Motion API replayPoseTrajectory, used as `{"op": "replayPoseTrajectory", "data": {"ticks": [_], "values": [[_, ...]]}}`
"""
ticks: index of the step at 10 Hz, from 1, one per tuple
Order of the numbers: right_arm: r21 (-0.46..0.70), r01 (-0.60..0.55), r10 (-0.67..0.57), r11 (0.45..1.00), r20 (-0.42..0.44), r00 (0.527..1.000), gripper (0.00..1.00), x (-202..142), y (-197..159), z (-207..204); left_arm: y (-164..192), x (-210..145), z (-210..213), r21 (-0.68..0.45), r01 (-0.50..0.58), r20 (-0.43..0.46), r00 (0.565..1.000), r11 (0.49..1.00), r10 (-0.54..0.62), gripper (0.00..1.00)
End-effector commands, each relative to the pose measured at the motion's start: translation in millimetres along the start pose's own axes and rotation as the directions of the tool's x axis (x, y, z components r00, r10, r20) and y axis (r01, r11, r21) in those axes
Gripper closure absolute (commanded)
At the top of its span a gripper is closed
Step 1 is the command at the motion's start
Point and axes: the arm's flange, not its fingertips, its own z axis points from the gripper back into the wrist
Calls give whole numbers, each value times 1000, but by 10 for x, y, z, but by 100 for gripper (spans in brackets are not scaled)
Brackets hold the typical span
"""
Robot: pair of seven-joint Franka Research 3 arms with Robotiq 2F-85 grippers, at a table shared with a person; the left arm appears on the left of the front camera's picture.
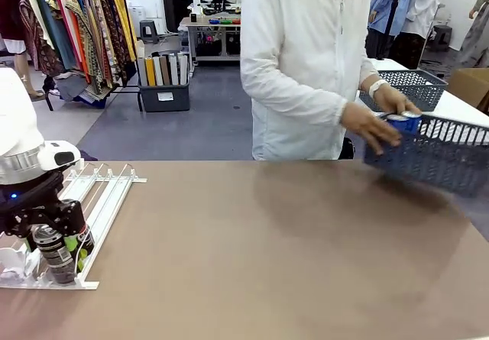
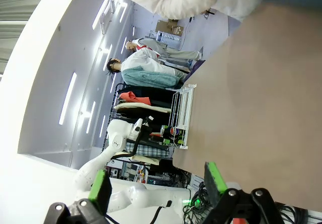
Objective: Retrieve and store the cans from the dispenser.
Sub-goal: Pick up one can from the Automatic Can Dispenser and place it in the middle of the table.
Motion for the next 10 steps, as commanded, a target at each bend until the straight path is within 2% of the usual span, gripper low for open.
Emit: {"op": "replayPoseTrajectory", "data": {"ticks": [1,6,8,10], "values": [[18,-25,24,1000,15,1000,0,22,29,-26,16,-9,-22,-37,-5,13,1000,999,5,100],[18,-25,24,1000,15,1000,0,22,29,-26,-41,-54,81,-40,20,45,999,999,-18,100],[18,-25,24,1000,15,1000,0,22,29,-26,-76,-314,625,-25,44,155,987,999,-40,100],[18,-25,24,1000,15,1000,0,22,29,-26,-80,-686,1253,-56,59,252,967,997,-43,100]]}}
